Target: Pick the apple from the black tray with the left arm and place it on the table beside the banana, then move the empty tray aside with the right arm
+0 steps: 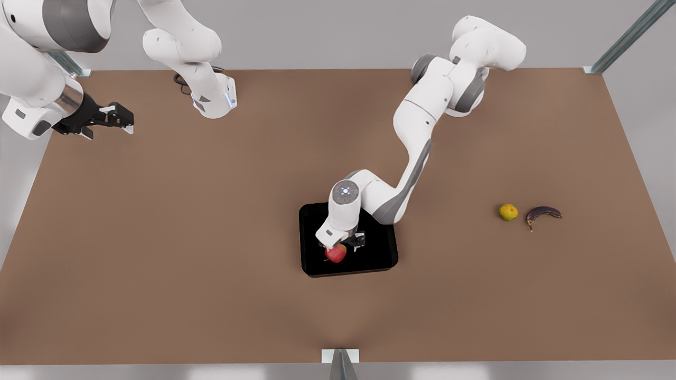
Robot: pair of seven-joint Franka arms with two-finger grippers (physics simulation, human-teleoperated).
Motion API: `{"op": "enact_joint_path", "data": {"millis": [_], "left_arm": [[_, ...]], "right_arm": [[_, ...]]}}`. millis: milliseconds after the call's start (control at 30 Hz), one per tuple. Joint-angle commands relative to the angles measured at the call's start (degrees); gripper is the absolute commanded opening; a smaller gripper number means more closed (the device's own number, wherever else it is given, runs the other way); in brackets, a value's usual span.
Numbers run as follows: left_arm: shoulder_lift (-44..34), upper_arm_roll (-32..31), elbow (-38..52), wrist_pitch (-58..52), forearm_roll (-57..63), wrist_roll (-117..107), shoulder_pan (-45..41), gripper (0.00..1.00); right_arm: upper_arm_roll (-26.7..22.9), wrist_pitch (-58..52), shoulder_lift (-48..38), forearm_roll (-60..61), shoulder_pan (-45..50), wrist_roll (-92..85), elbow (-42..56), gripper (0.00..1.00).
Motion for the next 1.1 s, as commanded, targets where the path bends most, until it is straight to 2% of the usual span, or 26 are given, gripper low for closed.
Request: {"op": "enact_joint_path", "data": {"millis": [0,1067], "left_arm": [[0.3,0.0,0.3,0.9,0.9,-8.6,-0.1,1.00],[6.2,-0.5,0.2,6.4,3.3,-8.2,-1.3,1.00]], "right_arm": [[-0.1,-0.1,0.0,0.0,1.5,-0.4,0.0,1.00],[0.0,0.0,0.0,-1.3,1.6,-0.3,0.1,1.00]]}}
